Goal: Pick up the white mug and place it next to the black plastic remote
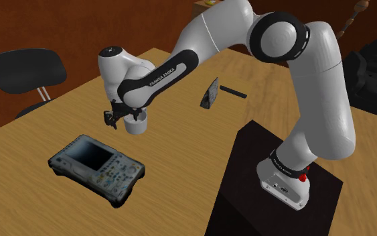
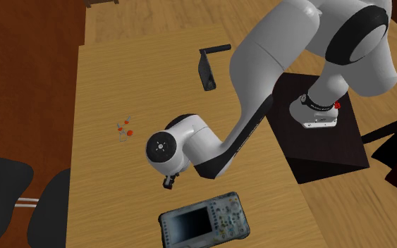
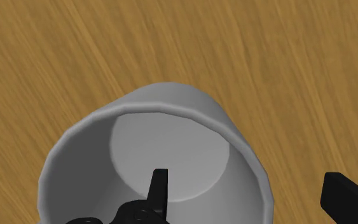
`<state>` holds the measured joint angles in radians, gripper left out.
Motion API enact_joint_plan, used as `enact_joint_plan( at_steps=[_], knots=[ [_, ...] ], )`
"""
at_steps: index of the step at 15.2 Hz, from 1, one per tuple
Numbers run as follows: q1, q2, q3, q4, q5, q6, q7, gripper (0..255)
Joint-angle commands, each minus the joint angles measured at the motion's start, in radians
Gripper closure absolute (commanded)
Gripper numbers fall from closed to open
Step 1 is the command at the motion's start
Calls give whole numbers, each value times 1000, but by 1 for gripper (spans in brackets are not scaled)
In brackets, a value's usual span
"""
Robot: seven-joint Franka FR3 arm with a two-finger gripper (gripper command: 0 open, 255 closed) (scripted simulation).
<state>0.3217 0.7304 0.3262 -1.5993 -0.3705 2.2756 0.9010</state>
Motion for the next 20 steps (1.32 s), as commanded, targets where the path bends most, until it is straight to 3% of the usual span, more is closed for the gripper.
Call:
enact_joint_plan(
  at_steps=[1, 7, 8, 20],
  knots=[
    [1, 2, -1, 0, -1, 3, 1, 0],
    [1, 2, -1, 0, -1, 3, 1, 0],
    [1, 2, -1, 0, -1, 3, 1, 255],
    [-4, -24, 7, -1, 9, -22, -6, 255]
  ],
)
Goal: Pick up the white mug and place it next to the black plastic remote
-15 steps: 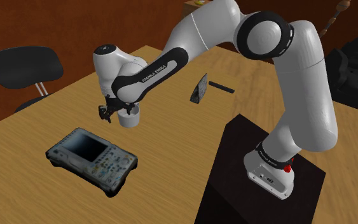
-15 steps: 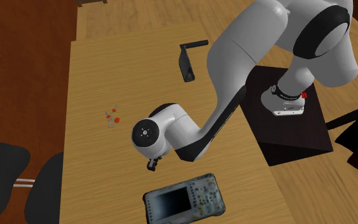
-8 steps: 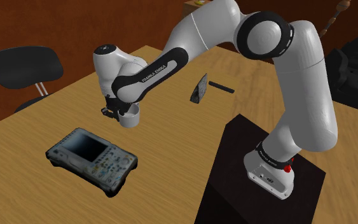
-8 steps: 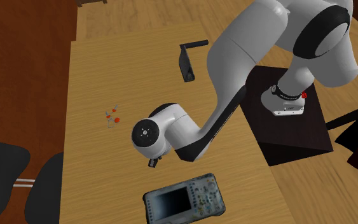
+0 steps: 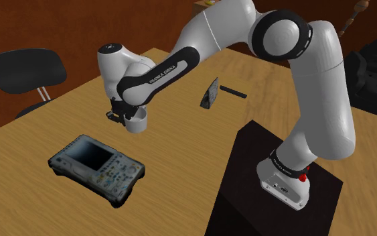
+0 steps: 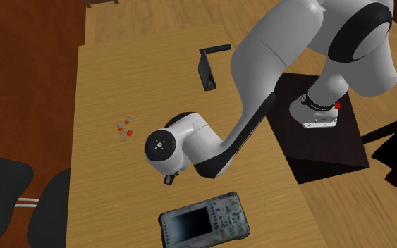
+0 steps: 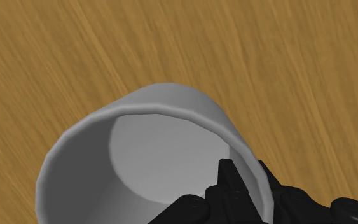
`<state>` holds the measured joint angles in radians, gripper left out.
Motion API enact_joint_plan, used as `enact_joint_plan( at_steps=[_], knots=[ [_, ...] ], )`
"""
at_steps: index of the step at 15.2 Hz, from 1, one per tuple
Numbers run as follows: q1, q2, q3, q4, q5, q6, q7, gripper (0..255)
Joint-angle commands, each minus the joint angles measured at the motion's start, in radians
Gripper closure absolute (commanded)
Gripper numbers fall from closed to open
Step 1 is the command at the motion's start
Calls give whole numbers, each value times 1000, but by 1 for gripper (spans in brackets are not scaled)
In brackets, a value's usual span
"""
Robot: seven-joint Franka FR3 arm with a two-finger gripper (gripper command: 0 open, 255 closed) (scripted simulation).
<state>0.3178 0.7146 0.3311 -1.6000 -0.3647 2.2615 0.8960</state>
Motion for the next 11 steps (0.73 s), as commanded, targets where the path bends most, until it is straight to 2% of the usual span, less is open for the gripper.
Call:
enact_joint_plan(
  at_steps=[1, 11],
  knots=[
    [-2, -16, 5, 0, 6, -16, -3, 255],
    [-16, -93, 29, 15, 38, -105, -27, 255]
  ],
)
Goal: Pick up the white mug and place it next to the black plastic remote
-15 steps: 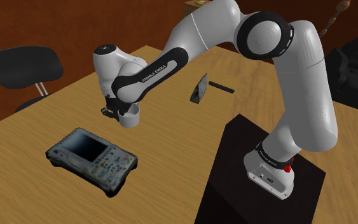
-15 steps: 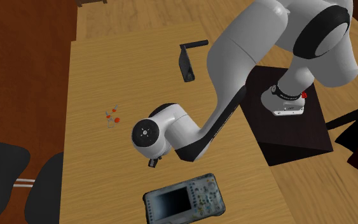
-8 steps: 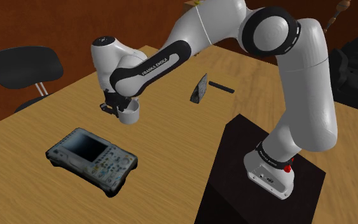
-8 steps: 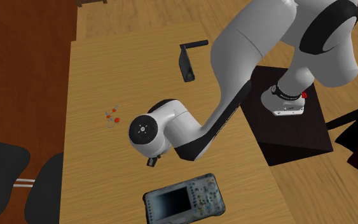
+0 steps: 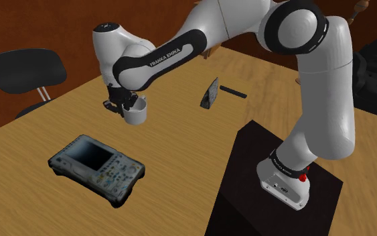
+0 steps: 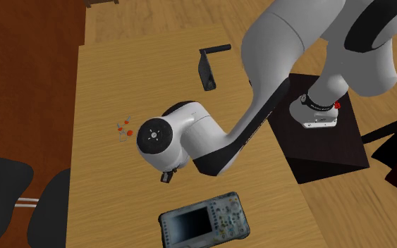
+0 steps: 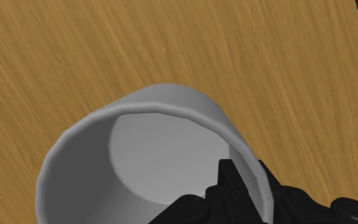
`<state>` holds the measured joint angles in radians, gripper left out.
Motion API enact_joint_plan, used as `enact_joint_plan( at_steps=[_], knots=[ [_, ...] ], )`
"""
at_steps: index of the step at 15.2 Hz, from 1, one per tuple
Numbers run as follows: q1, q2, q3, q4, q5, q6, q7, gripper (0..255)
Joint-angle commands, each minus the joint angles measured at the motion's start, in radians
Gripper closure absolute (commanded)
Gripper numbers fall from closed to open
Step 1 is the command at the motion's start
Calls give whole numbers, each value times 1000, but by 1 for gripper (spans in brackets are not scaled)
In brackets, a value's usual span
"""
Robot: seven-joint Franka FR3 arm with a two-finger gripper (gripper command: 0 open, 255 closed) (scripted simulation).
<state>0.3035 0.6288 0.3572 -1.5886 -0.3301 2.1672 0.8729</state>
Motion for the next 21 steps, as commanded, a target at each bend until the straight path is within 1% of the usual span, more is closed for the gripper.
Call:
enact_joint_plan(
  at_steps=[1, 15, 21],
  knots=[
    [-3, -14, 4, 7, 7, -20, -6, 255],
    [-12, -93, 27, 71, 45, -158, -36, 255],
    [-135, -211, 17, -106, 85, -81, -152, 255]
  ],
)
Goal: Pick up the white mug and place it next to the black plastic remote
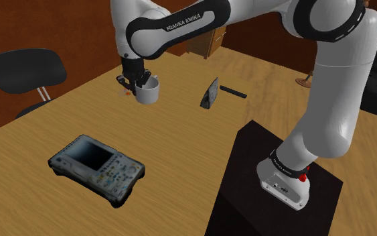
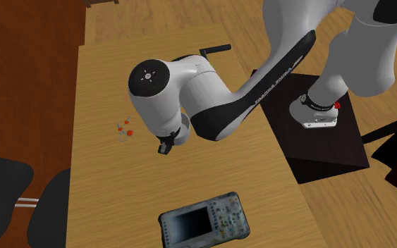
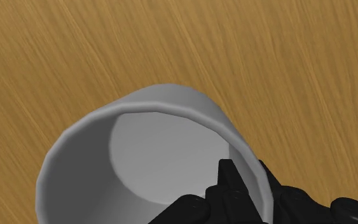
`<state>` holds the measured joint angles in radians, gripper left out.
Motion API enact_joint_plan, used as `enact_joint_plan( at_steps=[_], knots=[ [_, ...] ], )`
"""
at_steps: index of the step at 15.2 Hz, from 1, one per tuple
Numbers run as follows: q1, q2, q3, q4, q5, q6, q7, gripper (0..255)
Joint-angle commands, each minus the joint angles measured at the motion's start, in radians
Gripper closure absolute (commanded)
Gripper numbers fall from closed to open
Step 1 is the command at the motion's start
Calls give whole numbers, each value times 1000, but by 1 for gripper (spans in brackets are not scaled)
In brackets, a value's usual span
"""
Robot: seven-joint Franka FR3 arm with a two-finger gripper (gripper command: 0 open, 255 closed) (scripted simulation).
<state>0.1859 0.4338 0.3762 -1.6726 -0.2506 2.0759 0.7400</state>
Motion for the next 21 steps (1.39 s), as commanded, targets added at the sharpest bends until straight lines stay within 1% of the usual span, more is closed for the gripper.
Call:
enact_joint_plan(
  at_steps=[1, 6, 11, 16, 21],
  knots=[
    [-37, -32, -5, -46, 13, 20, -41, 255],
    [-128, -102, -26, -145, 44, 64, -152, 255],
    [-212, -151, -54, -211, 72, 95, -269, 255],
    [-290, -179, -89, -247, 94, 115, -389, 255],
    [-363, -185, -126, -254, 110, 125, -508, 255]
  ],
)
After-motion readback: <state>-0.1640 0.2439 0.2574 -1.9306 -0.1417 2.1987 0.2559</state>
